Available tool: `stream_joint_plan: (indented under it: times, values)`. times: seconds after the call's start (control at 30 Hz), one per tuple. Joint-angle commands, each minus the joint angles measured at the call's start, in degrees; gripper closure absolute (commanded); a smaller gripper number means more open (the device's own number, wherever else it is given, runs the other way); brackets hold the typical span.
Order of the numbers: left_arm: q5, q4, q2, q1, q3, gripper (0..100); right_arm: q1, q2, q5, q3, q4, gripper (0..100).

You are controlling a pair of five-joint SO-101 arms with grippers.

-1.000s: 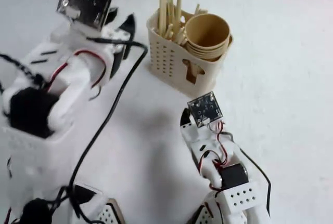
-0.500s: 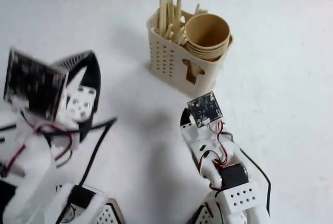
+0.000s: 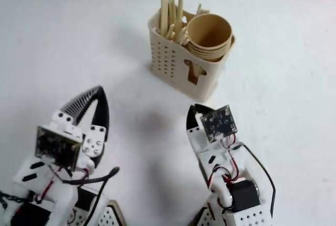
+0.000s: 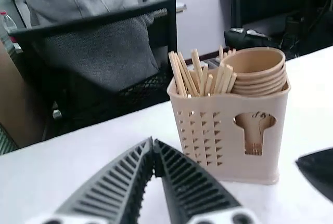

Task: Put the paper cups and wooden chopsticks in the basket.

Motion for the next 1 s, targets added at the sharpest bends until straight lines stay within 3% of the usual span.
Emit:
stream_joint_plan:
  times: [0.0, 0.23, 0.57, 0.97]
  values:
    - [-0.09, -1.32, -3.12, -0.40, 3.60, 98, 3.82, -1.63, 0.26, -4.66, -0.04, 96.8]
    - [-0.44, -1.23, -10.77, -0.57, 12.04, 98, 6.90, -1.63, 0.62, -12.57, 3.82, 96.8]
    - [-0.44, -1.23, -10.42, -7.34, 18.99, 97, 8.92, -1.63, 0.62, -20.92, 18.33, 96.8]
    - [-0.44, -1.67, -10.42, -7.34, 32.79, 97, 28.18, -1.54, 0.18, -16.09, 25.27, 96.8]
